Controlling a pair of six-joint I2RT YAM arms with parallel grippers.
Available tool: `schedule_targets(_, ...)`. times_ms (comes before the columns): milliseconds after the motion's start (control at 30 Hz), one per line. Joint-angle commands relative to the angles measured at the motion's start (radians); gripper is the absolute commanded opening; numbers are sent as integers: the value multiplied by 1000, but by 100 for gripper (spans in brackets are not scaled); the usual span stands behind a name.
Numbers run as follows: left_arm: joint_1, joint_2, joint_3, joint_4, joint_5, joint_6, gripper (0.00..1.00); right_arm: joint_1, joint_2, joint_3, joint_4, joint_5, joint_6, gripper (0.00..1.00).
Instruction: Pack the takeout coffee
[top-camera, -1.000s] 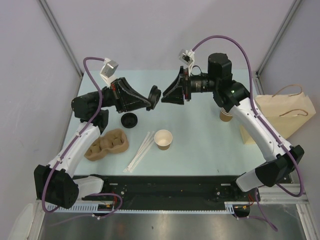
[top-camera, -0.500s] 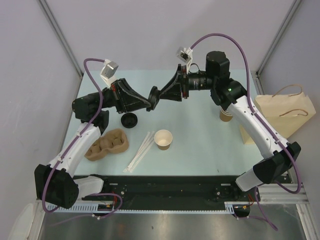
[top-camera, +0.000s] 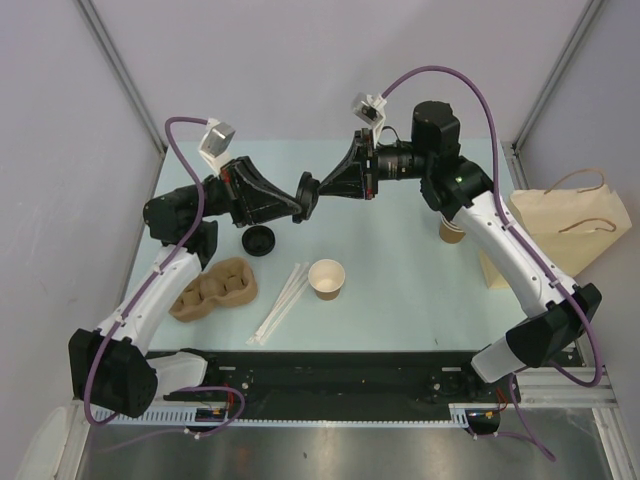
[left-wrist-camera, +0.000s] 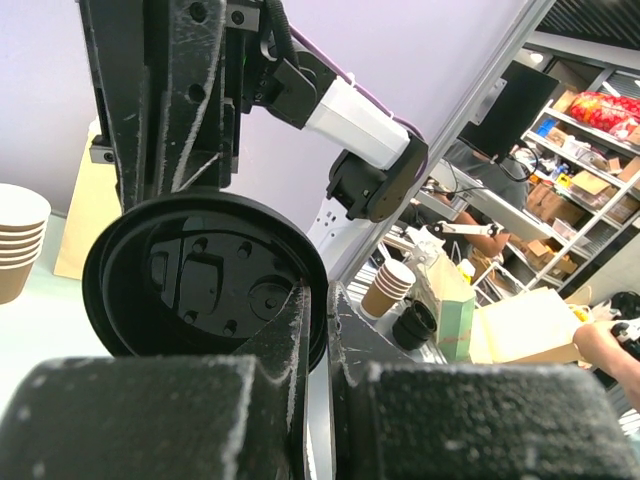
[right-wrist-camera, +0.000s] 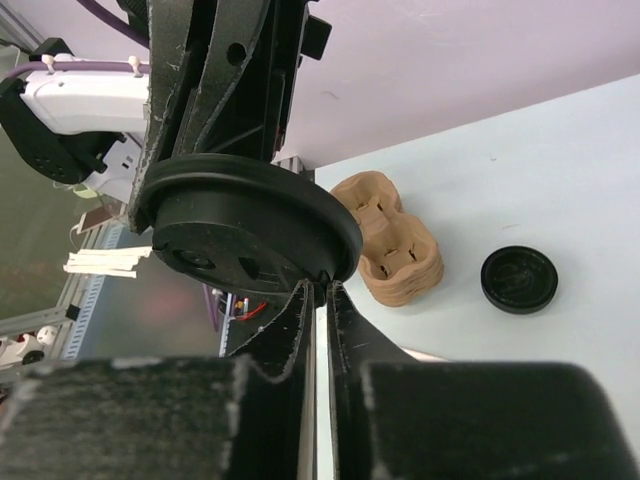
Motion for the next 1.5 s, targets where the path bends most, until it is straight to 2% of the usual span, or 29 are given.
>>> schedule_targets(0, -7, -20, -6, 20, -6, -3, 0, 6, -1, 32, 51, -32, 8, 0)
schedule_targets(100, -7, -24, -12, -6, -3, 14, 5, -3, -4, 18, 68, -46, 36, 0)
schedule_targets(133, -7, -29, -13, -15, -1, 27, 14, -6, -11, 10, 77, -47, 47, 0)
schedule_targets(200, -7, -34, -18, -35, 8, 41, 22, -21, -14, -5, 88, -44, 62, 0)
schedule_targets(233, -7, -37, -19, -47, 10, 61, 39, -26, -15, -8, 88, -41, 68, 0)
schedule_targets(333, -4, -43, -30, -90, 11, 95, 57, -47, -18, -16, 105, -41, 97, 0)
schedule_targets(467, 13, -54, -52, -144, 10, 133, 66, -66, -23, -22, 82, -24, 98, 0)
schedule_targets(500, 17, -57, -55, -153, 10, 155, 74, -75, -24, -26, 71, -14, 79, 0)
schedule_targets(567, 45, -69, -70, -191, 17, 176, 79, -84, -30, -27, 24, 2, 56, 0)
schedule_targets(600, 57, -75, -76, -210, 19, 207, 87, -90, -32, -23, -1, 27, 12, 0)
schedule_targets(667, 112, -97, -98, -295, 19, 248, 93, -92, -38, -17, -100, 63, -46, 0)
schedule_targets(700, 132, -106, -102, -337, 16, 320, 99, -92, -38, -16, -137, 110, -129, 0)
schedule_targets(767, 189, -141, -76, -627, -4, 473, 99, -84, -25, -16, -243, 165, -209, 0)
schedule_targets(800, 201, -149, -43, -806, -76, 740, 100, -80, -14, -11, -277, 239, -247, 0)
schedule_targets(833, 203, -150, 59, -1185, -130, 888, 100, -72, 2, -1, -350, 264, -304, 0)
schedule_targets(900, 200, -126, 132, -1390, -222, 1137, 99, -57, 53, 21, -433, 333, -349, 0)
schedule_targets(933, 202, -117, 176, -1528, -292, 1178, 100, -46, 71, 44, -515, 359, -391, 0)
schedule_targets(967, 200, -106, 192, -1581, -326, 1208, 100, -19, 86, 53, -559, 380, -412, 0)
schedule_targets(1033, 200, -104, 197, -1650, -425, 1253, 100, 11, 132, 72, -661, 448, -448, 0)
schedule_targets(1100, 202, -132, 171, -1647, -448, 1247, 99, 57, 160, 85, -732, 507, -481, 0)
schedule_targets(1267, 202, -187, 15, -1515, -339, 1105, 99, 133, 262, 130, -850, 638, -515, 0)
schedule_targets(1467, 200, -239, -134, -1457, -297, 1054, 100, 181, 307, 147, -907, 765, -521, 0)
